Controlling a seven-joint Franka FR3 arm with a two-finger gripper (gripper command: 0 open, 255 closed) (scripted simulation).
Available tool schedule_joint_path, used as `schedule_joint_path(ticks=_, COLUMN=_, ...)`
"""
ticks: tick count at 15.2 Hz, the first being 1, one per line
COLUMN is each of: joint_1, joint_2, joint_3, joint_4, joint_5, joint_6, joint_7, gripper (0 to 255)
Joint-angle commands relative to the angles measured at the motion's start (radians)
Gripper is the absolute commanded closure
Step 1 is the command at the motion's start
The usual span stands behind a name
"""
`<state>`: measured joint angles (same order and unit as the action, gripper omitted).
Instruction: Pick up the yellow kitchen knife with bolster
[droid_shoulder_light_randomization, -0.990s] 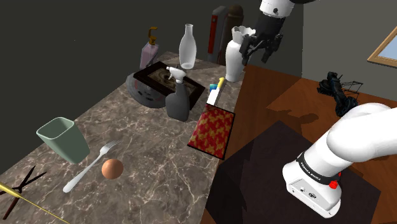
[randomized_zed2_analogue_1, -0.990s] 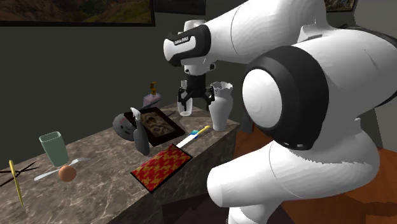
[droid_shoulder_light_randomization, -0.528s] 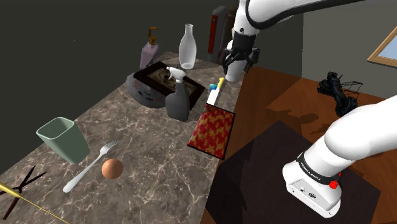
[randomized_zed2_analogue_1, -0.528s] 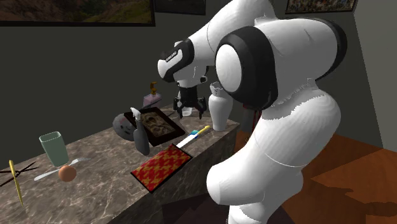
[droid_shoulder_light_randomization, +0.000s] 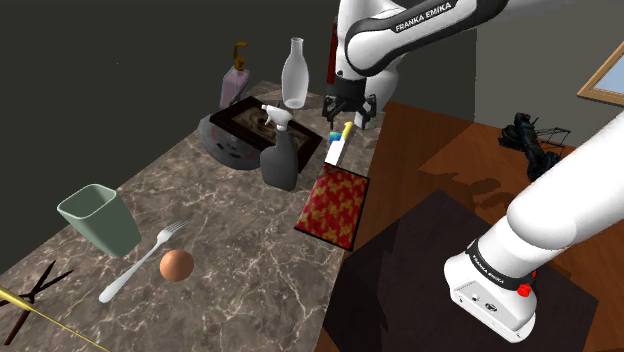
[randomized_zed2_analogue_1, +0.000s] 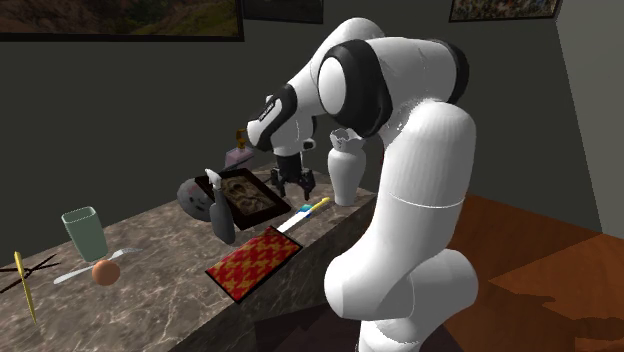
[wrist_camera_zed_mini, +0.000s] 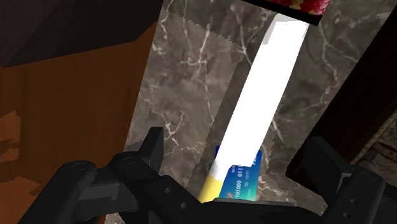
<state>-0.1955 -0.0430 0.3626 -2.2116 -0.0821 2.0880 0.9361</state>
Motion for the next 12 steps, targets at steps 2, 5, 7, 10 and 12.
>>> schedule_joint_path(ticks=2, joint_1=-0.009, joint_2=0.133, joint_3=-0.006, joint_4=0.061, joint_5=-0.065, joint_6=0.034, joint_7=0.13, gripper=0)
schedule_joint_path(ticks=5, joint_1=-0.002, joint_2=0.246, joint_3=-0.025, joint_4=0.13, joint_5=-0.115, joint_6=0.045, joint_7=0.235, gripper=0)
schedule_joint_path(ticks=7, joint_1=0.001, joint_2=0.262, joint_3=-0.029, joint_4=0.122, joint_5=-0.124, joint_6=0.068, joint_7=0.243, gripper=0)
schedule_joint_path(ticks=10, joint_1=0.004, joint_2=0.288, joint_3=-0.033, joint_4=0.111, joint_5=-0.138, joint_6=0.102, joint_7=0.255, gripper=0)
schedule_joint_path(ticks=12, joint_1=0.006, joint_2=0.306, joint_3=-0.036, joint_4=0.106, joint_5=-0.149, joint_6=0.124, joint_7=0.263, gripper=0)
